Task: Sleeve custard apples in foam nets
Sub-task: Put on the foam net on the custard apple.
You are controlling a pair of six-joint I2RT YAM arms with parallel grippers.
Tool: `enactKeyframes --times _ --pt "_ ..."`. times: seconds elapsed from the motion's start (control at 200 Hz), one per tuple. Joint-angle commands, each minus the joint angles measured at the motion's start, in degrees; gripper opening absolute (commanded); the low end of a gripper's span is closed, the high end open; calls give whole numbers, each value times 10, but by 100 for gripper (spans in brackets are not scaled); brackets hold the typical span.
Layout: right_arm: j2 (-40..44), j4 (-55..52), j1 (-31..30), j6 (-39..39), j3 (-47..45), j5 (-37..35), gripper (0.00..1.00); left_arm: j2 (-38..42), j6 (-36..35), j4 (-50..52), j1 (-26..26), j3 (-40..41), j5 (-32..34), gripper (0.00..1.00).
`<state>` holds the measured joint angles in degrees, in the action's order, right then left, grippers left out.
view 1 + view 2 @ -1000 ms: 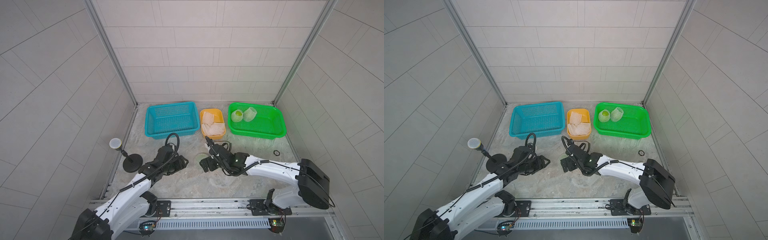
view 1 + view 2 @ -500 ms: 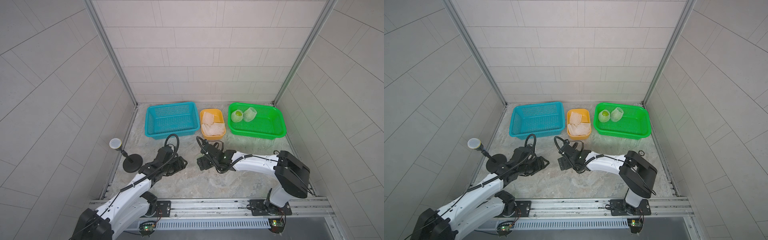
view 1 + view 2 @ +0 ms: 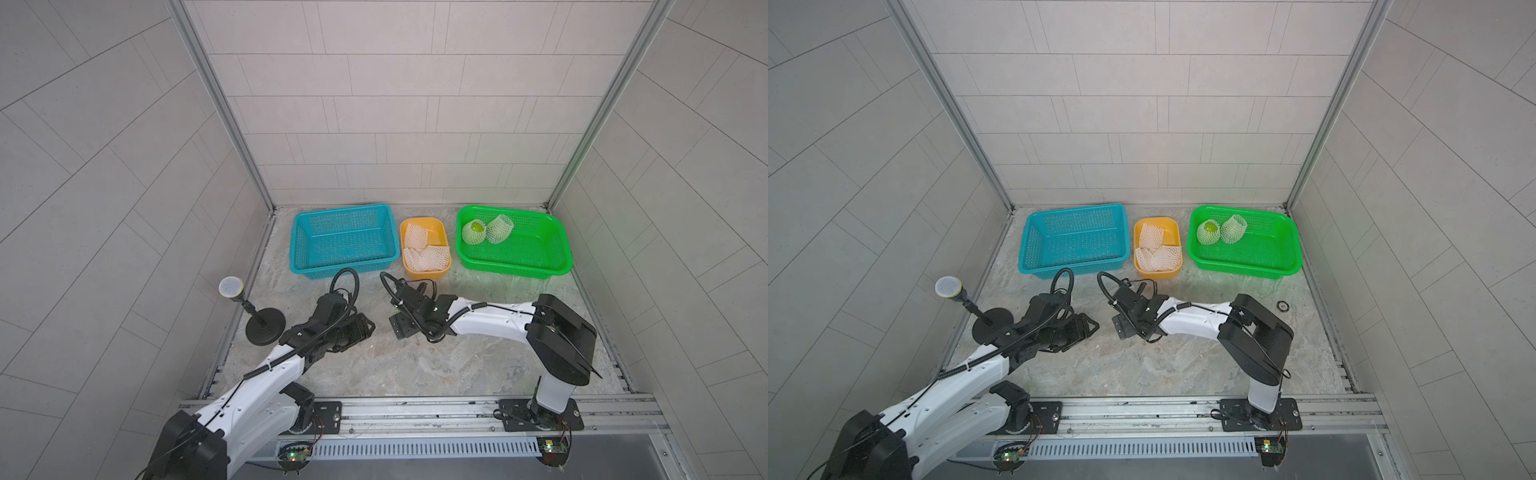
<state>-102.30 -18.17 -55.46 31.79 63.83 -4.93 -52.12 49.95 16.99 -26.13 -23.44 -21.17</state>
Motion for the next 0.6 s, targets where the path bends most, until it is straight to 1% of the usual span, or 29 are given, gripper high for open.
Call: enactKeyframes --times 0.0,0.155,0.295,0.425,0.595 --pt "-21 -39 0 -17 8 -13 91 1 0 -2 4 3 -1 64" --pt "-32 -39 2 -29 17 -13 89 3 -1 1 4 2 -1 64" --pt "-33 -38 4 -40 18 -3 85 4 -1 3 5 2 -1 63" --pt "-5 -31 7 -53 5 8 83 4 -2 2 6 1 -1 63" --pt "66 -34 17 -74 -27 34 83 -1 -5 -4 6 1 -8 64"
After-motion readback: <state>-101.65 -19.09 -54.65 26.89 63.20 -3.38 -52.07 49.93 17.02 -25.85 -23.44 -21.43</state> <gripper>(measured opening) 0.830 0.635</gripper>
